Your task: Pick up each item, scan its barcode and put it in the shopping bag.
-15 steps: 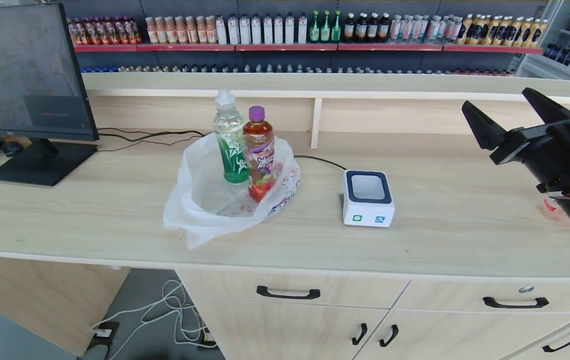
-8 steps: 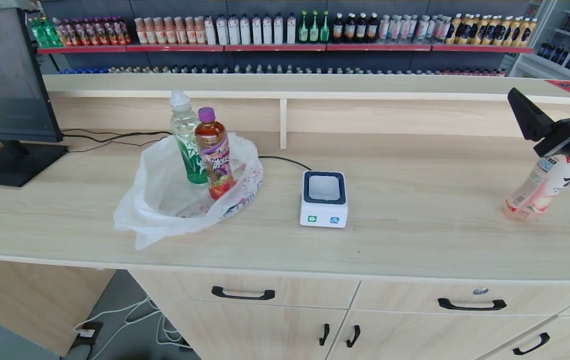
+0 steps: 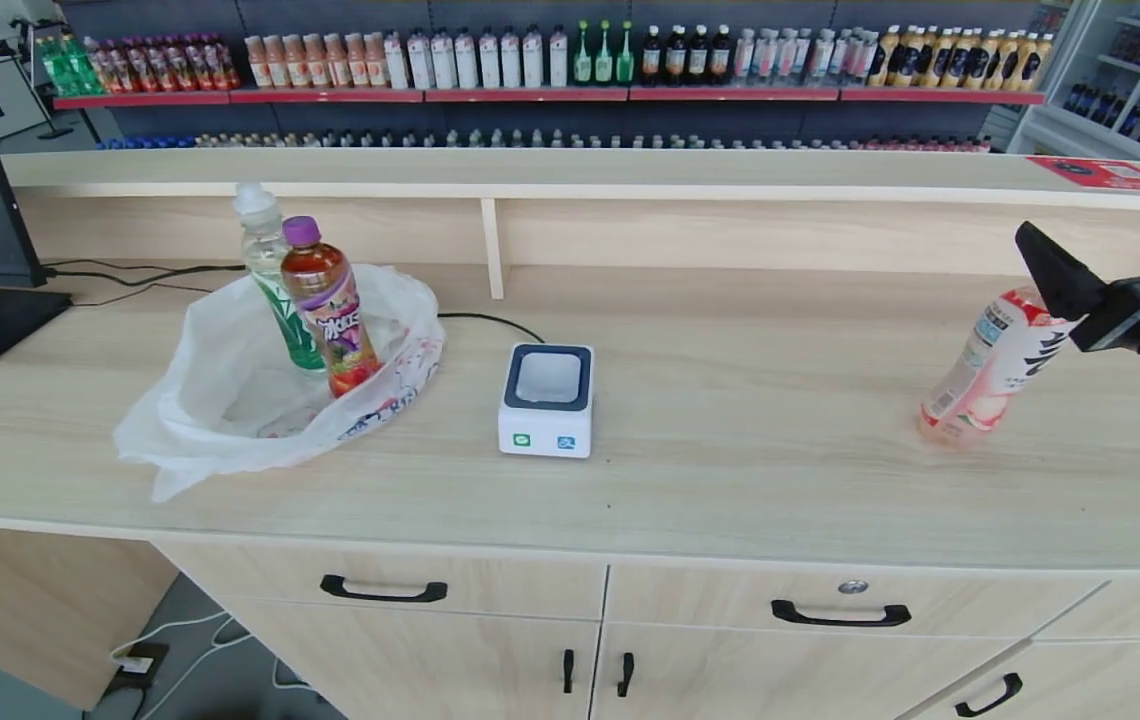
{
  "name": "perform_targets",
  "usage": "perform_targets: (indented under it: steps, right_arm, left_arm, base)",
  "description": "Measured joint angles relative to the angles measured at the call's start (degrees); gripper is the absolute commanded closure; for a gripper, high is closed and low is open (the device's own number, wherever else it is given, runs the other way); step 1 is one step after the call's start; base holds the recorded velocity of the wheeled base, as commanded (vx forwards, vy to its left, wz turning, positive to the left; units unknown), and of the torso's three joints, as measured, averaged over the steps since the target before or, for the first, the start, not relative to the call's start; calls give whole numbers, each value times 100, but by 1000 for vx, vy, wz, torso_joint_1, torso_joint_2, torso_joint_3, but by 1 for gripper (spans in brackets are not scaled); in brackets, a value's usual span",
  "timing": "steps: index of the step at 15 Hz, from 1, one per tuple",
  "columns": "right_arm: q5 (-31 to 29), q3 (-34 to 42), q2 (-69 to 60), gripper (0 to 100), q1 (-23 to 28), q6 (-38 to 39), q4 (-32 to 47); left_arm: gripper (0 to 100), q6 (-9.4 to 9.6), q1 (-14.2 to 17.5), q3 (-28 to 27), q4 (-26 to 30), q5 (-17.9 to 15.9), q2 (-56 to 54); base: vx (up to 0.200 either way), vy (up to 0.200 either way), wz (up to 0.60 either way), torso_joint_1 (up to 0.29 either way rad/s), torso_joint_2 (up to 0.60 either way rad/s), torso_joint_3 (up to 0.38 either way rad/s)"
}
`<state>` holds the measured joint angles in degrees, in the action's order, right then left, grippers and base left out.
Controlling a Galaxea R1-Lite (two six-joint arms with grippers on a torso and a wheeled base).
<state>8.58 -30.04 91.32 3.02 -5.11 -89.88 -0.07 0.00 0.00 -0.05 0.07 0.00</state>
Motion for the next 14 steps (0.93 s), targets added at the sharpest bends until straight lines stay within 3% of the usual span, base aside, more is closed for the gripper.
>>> perform_targets:
  steps: [2,5,14]
  right_arm:
    - [0,80,68,0,-85,46,0]
    - [0,66,178,0,-212,87,-4]
    - [1,-39,286,0,-445,128,-4]
  left_arm:
    - [0,5,0,0,2,-2,0]
    - [0,-2,0,0,-2,-2,0]
    - [0,0,0,0,-2,0,0]
  base:
    - [0,-200,0,5,0,5]
    - [200,0,0,2,1,1]
    - [0,0,0,0,0,0]
